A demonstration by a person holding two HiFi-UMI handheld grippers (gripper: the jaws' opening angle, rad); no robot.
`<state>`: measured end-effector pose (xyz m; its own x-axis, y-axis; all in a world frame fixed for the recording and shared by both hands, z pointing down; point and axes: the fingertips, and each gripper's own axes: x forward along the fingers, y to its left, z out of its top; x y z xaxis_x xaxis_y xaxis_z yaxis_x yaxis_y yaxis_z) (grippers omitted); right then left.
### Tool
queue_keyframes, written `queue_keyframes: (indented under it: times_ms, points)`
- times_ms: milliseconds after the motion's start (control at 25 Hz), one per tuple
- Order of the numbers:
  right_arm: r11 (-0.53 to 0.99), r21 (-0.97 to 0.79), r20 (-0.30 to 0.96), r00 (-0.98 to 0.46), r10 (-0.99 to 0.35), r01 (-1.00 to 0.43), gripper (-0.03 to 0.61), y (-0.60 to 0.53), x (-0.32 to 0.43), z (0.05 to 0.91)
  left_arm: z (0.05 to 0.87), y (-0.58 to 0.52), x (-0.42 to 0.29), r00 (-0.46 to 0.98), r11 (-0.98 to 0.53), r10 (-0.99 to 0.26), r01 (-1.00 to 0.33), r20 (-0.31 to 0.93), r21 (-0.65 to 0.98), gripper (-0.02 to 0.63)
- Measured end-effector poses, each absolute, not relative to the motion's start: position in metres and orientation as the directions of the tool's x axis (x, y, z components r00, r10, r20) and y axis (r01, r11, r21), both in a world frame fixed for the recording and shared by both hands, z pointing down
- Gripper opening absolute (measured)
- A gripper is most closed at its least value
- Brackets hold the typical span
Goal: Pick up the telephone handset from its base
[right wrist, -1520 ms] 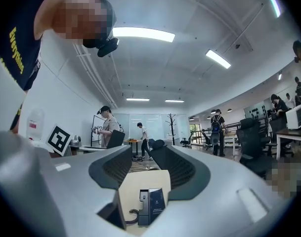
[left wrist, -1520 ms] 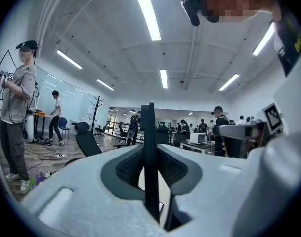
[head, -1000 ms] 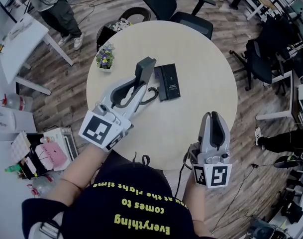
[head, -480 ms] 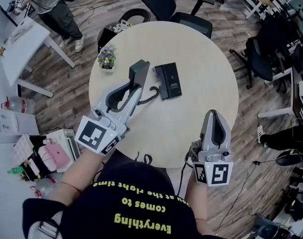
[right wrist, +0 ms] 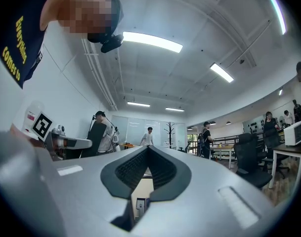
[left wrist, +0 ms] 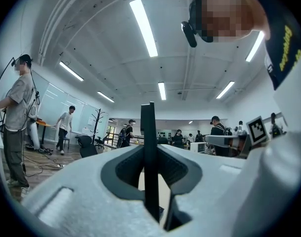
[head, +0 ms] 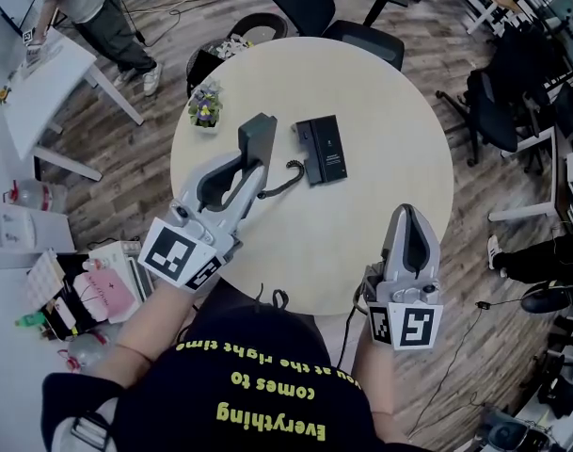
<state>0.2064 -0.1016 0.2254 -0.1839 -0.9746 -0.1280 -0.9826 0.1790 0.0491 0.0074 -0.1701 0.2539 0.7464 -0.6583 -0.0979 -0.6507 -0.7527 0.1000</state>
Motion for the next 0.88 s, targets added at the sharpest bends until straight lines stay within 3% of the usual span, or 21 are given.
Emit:
queue_keyframes:
  times_ms: [880]
  points:
    - [0.146,0.059,-0.109,-0.151,-0.982,-0.988,0.011,-0.105,0.210,0.236,0.266,-0.176,0.007,0.744,-0.749,-0.662,-0.652,-0.090,0.118,0.080]
